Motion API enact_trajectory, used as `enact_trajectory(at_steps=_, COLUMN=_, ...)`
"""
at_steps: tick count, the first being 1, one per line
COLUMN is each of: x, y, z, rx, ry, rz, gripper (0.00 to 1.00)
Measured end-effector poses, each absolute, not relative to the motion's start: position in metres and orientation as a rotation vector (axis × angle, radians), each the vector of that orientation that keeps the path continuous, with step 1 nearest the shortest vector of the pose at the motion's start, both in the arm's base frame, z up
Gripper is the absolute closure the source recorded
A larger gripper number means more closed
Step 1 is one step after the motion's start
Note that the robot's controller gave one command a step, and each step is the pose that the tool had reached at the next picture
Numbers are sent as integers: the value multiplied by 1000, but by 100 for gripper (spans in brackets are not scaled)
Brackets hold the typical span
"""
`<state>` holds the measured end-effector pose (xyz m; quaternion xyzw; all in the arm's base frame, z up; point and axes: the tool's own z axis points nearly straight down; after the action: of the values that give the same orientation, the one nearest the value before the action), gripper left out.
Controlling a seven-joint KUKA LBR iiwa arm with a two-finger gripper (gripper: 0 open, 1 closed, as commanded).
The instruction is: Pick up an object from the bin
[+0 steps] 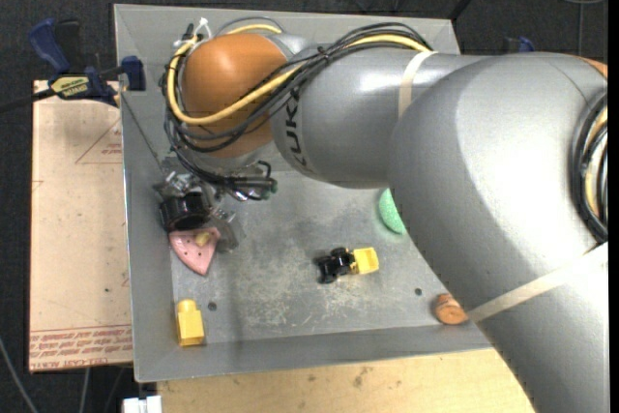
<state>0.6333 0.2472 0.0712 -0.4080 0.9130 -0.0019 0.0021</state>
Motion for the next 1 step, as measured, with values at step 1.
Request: enact_trajectory(at_steps=1, x=569, y=254, z=70, rx=-1246, ry=2883, rz=4, gripper=100)
